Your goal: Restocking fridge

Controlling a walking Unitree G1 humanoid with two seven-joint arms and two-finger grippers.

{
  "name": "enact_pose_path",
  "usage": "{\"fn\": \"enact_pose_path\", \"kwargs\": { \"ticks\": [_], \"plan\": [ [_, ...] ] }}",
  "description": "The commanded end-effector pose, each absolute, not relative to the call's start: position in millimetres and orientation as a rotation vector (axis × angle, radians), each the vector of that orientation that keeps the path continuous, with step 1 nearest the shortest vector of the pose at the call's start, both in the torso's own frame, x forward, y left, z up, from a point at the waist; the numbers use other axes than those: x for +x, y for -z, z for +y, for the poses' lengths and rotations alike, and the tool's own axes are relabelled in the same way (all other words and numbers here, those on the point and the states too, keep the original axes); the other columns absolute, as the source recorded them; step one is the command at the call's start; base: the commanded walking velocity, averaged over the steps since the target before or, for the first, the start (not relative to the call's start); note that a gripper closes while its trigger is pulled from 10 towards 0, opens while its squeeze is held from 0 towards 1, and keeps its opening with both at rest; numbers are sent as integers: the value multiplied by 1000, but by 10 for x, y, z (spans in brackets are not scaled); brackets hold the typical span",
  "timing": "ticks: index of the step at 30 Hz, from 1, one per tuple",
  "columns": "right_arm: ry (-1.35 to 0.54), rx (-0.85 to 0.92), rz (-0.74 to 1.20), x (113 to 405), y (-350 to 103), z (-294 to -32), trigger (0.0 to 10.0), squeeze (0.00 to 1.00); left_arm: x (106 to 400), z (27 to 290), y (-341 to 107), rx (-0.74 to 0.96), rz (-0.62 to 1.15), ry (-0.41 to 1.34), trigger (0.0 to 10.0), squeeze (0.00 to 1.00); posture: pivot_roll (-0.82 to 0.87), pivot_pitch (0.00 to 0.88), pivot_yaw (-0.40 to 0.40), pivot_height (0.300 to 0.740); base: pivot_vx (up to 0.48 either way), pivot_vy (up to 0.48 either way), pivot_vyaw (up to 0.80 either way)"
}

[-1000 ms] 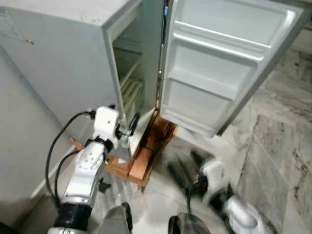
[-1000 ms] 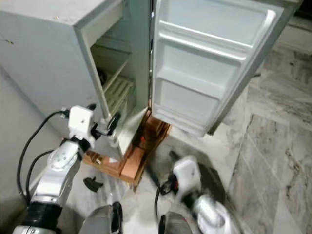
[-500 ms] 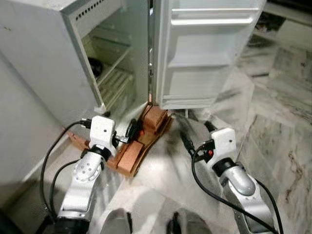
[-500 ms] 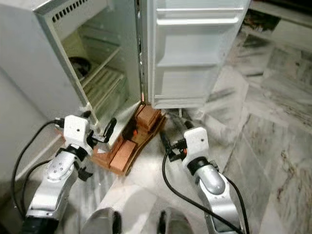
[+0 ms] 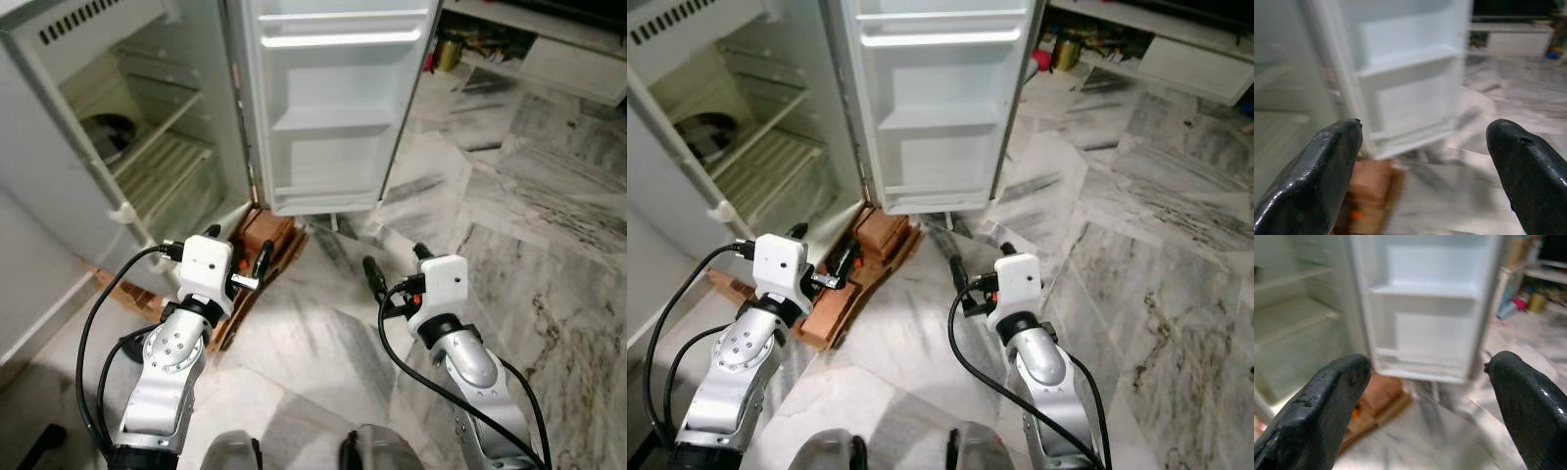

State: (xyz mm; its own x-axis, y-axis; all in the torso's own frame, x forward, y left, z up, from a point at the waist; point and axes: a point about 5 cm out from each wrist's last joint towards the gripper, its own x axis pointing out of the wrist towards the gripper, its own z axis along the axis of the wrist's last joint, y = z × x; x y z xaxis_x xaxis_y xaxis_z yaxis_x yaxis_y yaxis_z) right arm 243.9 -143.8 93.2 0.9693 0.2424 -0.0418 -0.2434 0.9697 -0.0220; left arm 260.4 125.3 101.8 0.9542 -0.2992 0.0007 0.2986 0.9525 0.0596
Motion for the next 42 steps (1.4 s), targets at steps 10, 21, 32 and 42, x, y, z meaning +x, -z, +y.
{"fn": "enact_pose_path", "kwargs": {
  "ticks": [10, 21, 32, 42],
  "plan": [
    [-179, -24, -6, 2477, -1013, -1591, 10000, 0, 2676, 1207, -1010, 99, -37, 291, 10000, 0, -11, 120, 4, 740, 385, -280, 0],
    [-179, -27, 46, 2482, -960, -1558, 10000, 0, 2720, 1223, -977, 82, -27, 269, 10000, 0, -12, 108, -2, 740, 444, -22, -570],
    [-148, 11, 47, 2499, -954, -1590, 10000, 0, 2709, 1184, -938, 87, -17, 282, 10000, 0, -20, 101, 1, 740, 382, 0, -800],
    [-137, 14, 52, 2484, -928, -1584, 10000, 0, 2700, 1174, -886, 72, 9, 258, 10000, 0, -26, 110, 4, 740, 0, 0, -800]
  ]
}}
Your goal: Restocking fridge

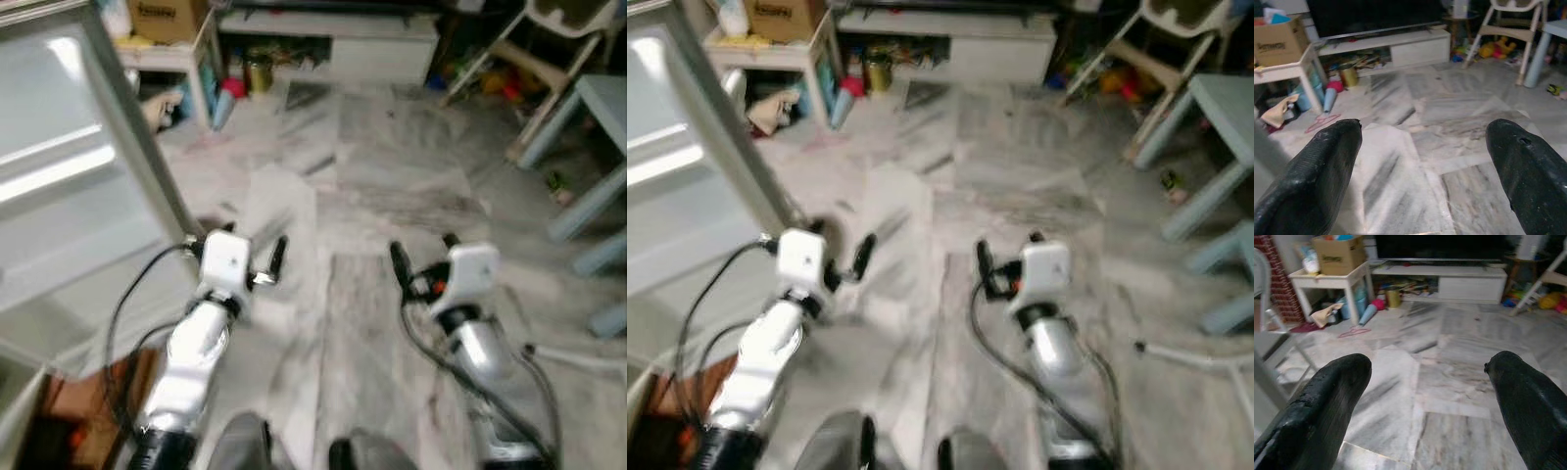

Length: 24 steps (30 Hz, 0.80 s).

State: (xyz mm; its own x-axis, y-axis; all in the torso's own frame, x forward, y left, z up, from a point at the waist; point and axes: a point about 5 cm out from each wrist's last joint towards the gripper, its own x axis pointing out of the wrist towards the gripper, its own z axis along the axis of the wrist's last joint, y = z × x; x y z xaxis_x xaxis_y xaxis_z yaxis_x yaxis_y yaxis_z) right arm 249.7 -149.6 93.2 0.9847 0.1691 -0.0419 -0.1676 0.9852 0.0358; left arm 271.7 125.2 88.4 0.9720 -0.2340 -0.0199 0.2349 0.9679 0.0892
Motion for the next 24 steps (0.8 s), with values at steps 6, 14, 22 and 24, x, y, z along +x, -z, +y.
{"fn": "enact_pose_path", "kwargs": {
  "ticks": [6, 14, 22, 24],
  "plan": [
    [-117, 9, 50, 2498, -931, -1611, 10000, 0, 2711, 1181, -875, 49, 30, 267, 10000, 0, -29, 113, 5, 740, 0, 0, -800],
    [-102, 8, 44, 2514, -941, -1631, 10000, 0, 2728, 1173, -907, 31, 15, 289, 10000, 0, -32, 114, 6, 740, 241, 0, -800],
    [-94, 9, 40, 2507, -945, -1634, 10000, 0, 2740, 1169, -918, 28, 13, 296, 10000, 0, -33, 116, 10, 740, 417, 0, -800],
    [-94, 12, 36, 2507, -948, -1634, 10000, 0, 2744, 1167, -921, 27, 12, 296, 10000, 0, -33, 117, 9, 740, 412, 0, -800]
  ]
}}
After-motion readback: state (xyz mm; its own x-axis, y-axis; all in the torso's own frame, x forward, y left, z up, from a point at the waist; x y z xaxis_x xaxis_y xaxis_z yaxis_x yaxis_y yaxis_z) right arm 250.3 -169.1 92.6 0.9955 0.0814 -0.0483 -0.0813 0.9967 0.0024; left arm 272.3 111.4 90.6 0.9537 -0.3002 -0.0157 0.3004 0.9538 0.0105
